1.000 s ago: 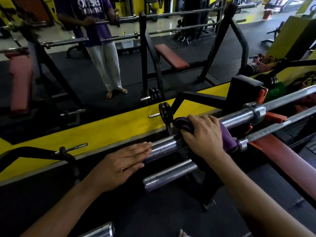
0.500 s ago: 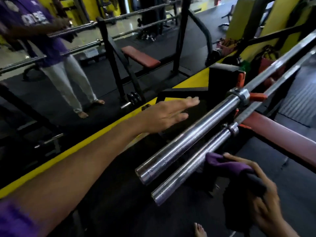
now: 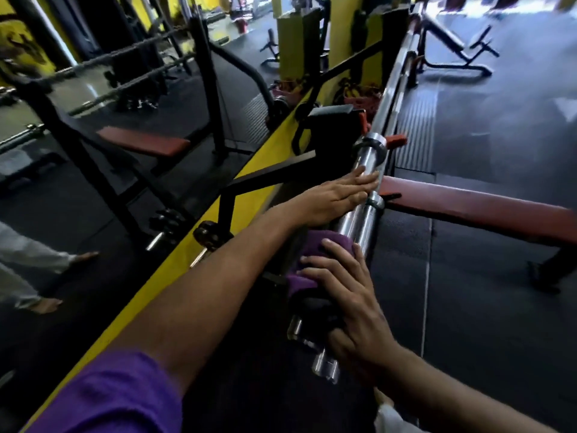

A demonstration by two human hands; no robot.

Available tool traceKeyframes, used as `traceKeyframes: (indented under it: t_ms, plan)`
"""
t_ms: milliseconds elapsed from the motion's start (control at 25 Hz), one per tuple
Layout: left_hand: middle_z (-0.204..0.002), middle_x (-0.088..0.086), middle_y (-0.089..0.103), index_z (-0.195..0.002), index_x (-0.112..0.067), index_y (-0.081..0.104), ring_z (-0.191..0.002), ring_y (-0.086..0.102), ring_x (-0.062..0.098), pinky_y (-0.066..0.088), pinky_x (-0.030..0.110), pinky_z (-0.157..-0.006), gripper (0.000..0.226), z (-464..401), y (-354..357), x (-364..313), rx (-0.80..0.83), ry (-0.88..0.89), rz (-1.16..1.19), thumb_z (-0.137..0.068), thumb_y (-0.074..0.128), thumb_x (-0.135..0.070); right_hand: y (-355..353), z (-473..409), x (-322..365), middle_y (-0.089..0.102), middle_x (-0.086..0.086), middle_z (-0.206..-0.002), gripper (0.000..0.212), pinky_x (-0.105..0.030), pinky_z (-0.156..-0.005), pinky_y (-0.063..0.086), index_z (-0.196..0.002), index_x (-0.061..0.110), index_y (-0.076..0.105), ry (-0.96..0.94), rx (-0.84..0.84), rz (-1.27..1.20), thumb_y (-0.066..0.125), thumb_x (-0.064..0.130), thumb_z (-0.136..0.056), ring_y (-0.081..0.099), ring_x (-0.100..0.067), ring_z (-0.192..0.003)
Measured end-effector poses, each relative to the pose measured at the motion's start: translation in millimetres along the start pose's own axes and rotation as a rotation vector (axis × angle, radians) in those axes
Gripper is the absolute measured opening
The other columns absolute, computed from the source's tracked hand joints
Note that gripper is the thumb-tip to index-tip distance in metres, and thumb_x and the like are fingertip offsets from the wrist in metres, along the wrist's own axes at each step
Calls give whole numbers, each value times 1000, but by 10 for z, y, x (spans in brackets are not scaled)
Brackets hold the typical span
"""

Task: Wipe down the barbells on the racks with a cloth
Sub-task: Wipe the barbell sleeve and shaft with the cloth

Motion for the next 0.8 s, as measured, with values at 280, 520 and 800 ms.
traceKeyframes:
  t_ms: [280, 520, 800]
  plan:
    - [-166, 0, 23, -155, -10, 36, -155, 1, 13, -5, 8, -114, 46, -85, 55, 88, -31, 14, 24, -111, 36, -23, -65, 15, 90, 63, 2, -133, 68, -56, -119, 22, -126, 16, 65, -281, 285, 104, 22, 59, -96, 45, -20, -140]
    - [-166, -1, 23, -155, -12, 35, -155, 2, 11, -5, 4, -110, 46, -67, 52, 76, -43, 8, 42, -111, 34, -24, -6, 75, 341, 67, 2, -120, 59, -60, -116, 22, -116, 17, 68, -173, 220, 153, 37, 54, -84, 49, -23, -134]
    - [-165, 2, 27, -153, -9, 38, -155, 6, 15, -2, 6, -114, 45, -29, 57, 46, -58, -4, 41, -110, 37, -21, -178, -297, -161, 69, -2, -117, 51, -56, -113, 30, -115, 10, 68, -134, 163, 78, 44, 43, -84, 56, -22, -127]
Point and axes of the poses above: each hand's wrist, its own z-axis away from the middle knuckle, its own y-axis out of the palm, x = y × z, the point moved 2 cm from there along -z, towards the middle knuckle
